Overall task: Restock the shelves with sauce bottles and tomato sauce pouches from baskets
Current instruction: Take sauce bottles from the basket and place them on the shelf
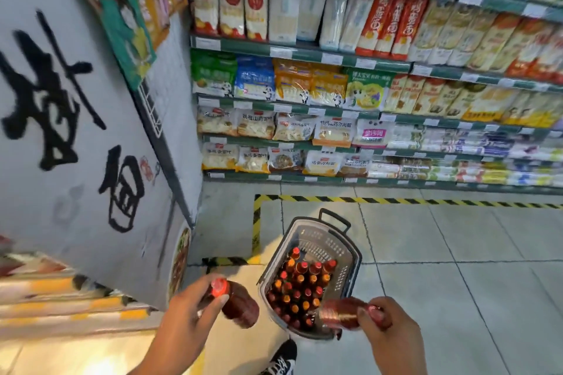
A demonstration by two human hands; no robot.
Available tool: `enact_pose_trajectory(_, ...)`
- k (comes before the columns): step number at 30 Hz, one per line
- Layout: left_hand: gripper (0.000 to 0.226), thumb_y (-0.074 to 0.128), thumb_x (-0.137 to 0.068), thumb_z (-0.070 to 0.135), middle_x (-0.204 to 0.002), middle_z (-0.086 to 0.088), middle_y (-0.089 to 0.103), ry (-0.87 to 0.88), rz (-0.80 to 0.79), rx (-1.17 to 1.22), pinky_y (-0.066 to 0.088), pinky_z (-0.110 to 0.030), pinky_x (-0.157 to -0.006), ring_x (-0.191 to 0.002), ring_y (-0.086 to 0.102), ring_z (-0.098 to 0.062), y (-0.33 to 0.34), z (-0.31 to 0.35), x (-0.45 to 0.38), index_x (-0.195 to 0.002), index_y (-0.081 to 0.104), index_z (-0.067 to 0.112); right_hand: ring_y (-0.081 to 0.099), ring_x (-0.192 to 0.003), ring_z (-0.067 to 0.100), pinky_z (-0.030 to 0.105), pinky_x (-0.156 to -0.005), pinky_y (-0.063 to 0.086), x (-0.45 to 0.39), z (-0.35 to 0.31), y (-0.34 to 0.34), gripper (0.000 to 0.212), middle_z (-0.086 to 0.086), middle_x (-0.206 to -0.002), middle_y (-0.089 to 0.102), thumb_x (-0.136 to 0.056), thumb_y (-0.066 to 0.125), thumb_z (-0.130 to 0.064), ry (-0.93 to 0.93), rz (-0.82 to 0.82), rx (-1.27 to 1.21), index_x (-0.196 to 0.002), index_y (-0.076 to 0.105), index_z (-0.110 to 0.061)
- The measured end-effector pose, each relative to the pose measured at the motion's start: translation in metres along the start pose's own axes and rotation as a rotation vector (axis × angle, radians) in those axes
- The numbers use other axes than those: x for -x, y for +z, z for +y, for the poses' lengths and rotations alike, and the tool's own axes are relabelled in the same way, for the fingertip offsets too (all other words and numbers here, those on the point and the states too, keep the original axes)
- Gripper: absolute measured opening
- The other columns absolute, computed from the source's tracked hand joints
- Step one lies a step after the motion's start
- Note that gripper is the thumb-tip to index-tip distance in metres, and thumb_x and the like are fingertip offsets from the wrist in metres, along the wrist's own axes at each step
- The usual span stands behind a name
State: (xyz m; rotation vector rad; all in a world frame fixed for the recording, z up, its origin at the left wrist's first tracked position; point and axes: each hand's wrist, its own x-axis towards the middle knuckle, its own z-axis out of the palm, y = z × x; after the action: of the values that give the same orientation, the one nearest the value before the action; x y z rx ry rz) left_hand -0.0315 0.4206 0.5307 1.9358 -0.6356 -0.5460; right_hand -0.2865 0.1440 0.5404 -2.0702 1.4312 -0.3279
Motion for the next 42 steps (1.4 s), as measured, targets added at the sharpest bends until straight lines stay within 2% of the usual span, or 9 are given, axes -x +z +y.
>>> enact_pose_trajectory(3, 0.032, 0.061, -0.094, 0.06, -0.114, 0.025, 0.072, 0.026, 0.033, -0.064, 0.06, -0.033, -0.092, -0.106, 0.07, 0.0, -0.024, -0.014, 0.036, -0.122, 0.065, 0.045, 0.063, -0.063, 0.002, 0.025, -0.061, 0.05, 0.021, -0.015, 0.006, 0.023, -0.021, -0.068, 0.066, -0.074, 0.088, -0.028, -0.06, -0.004, -0.036, -0.076, 0.065, -0.033)
enact_pose_trajectory(10, 0.042, 0.072, -0.093, 0.036, -0.116, 0.031, 0.07, -0.002, 0.174, -0.073, 0.059, -0.026, -0.091, -0.105, 0.07, 0.003, -0.059, -0.013, 0.122, -0.124, 0.059, 0.062, 0.064, -0.059, 0.006, 0.021, -0.062, 0.053, 0.067, -0.035, 0.01, 0.02, -0.008, -0.067, 0.07, -0.08, 0.086, -0.02, -0.182, -0.146, -0.149, -0.082, 0.069, -0.028)
enact_pose_trajectory(17, 0.031, 0.077, -0.087, 0.003, -0.103, 0.01, 0.078, -0.121, 0.373, 0.012, 0.059, -0.022, -0.088, -0.098, 0.073, -0.006, -0.053, -0.008, 0.211, -0.11, 0.076, 0.024, 0.067, -0.07, 0.001, 0.025, -0.067, 0.055, 0.105, -0.036, -0.009, 0.019, -0.021, -0.077, 0.069, -0.077, 0.084, -0.031, -0.332, -0.258, -0.091, -0.085, 0.068, -0.036)
enact_pose_trajectory(21, 0.033, 0.075, -0.087, -0.004, -0.101, 0.004, 0.078, -0.191, 0.443, 0.025, 0.058, -0.015, -0.08, -0.096, 0.073, -0.007, -0.05, -0.019, 0.258, -0.104, 0.076, 0.024, 0.066, -0.069, 0.006, 0.03, -0.066, 0.056, 0.134, -0.019, -0.009, 0.019, -0.016, -0.078, 0.07, -0.078, 0.084, -0.028, -0.36, -0.317, -0.113, -0.086, 0.068, -0.035)
enact_pose_trajectory(28, 0.023, 0.077, -0.088, 0.025, -0.099, 0.011, 0.079, -0.289, 0.533, 0.084, 0.055, -0.01, -0.081, -0.096, 0.074, -0.003, -0.073, -0.034, 0.332, -0.106, 0.075, 0.039, 0.068, -0.076, 0.005, 0.032, -0.074, 0.058, 0.191, -0.009, 0.007, 0.025, -0.026, -0.079, 0.068, -0.073, 0.088, -0.026, -0.278, -0.439, 0.006, -0.079, 0.067, -0.038)
enact_pose_trajectory(30, 0.015, 0.075, -0.088, 0.04, -0.094, 0.017, 0.078, -0.304, 0.584, 0.066, 0.054, -0.009, -0.08, -0.092, 0.073, 0.004, -0.089, -0.039, 0.351, -0.102, 0.073, 0.043, 0.07, -0.078, 0.009, 0.034, -0.08, 0.059, 0.206, -0.018, 0.018, 0.027, -0.024, -0.076, 0.069, -0.069, 0.09, -0.026, -0.255, -0.467, 0.039, -0.08, 0.068, -0.036)
enact_pose_trajectory(34, 0.034, 0.081, -0.083, 0.001, -0.093, 0.021, 0.076, -0.361, 0.681, 0.072, 0.052, -0.004, -0.077, -0.092, 0.07, 0.008, -0.127, -0.07, 0.387, -0.097, 0.077, 0.032, 0.066, -0.077, 0.01, 0.03, -0.083, 0.055, 0.233, -0.054, 0.05, 0.02, -0.015, -0.069, 0.067, -0.067, 0.086, -0.03, -0.277, -0.536, 0.108, -0.073, 0.068, -0.029)
enact_pose_trajectory(38, 0.035, 0.084, -0.078, -0.006, -0.096, 0.009, 0.079, -0.437, 0.706, 0.079, 0.049, -0.002, -0.078, -0.095, 0.071, 0.004, -0.175, -0.118, 0.424, -0.102, 0.079, 0.018, 0.068, -0.079, 0.012, 0.039, -0.086, 0.058, 0.266, -0.096, 0.107, 0.021, -0.009, -0.076, 0.07, -0.065, 0.08, -0.039, -0.306, -0.586, 0.153, -0.082, 0.068, -0.035)
enact_pose_trajectory(42, 0.04, 0.089, -0.077, 0.007, -0.102, 0.007, 0.079, -0.473, 0.714, 0.154, 0.057, -0.015, -0.082, -0.095, 0.073, -0.001, -0.242, -0.17, 0.467, -0.105, 0.081, 0.035, 0.07, -0.082, 0.015, 0.044, -0.082, 0.059, 0.32, -0.158, 0.169, 0.024, -0.009, -0.08, 0.071, -0.071, 0.081, -0.04, -0.334, -0.591, 0.143, -0.091, 0.069, -0.039)
